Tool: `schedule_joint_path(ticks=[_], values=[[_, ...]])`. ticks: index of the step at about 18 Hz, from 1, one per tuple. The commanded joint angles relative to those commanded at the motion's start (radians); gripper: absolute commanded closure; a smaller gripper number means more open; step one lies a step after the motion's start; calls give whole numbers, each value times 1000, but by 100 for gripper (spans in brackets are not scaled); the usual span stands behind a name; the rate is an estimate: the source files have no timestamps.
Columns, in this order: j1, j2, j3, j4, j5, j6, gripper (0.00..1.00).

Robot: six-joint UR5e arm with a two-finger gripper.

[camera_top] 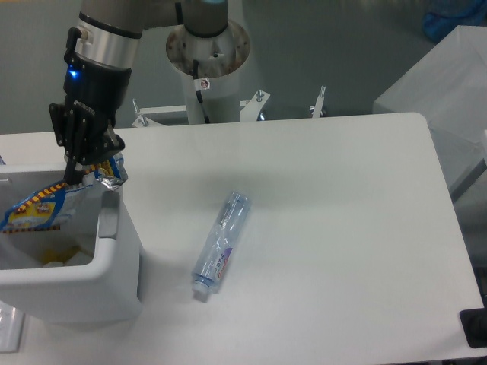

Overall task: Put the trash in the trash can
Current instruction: 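Lower the wrapper into the bin and open the gripper, then move the open gripper over the clear water bottle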

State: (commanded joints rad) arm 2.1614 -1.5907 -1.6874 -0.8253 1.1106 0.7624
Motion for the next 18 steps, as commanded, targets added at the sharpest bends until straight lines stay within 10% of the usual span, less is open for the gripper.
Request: schedule_joint_path(ticks=[4, 8, 18], values=[[-11, -8, 2, 0, -2, -3, 88], [-20, -20, 26, 2, -3, -5, 14], [37, -25, 144, -2, -5, -138, 1]])
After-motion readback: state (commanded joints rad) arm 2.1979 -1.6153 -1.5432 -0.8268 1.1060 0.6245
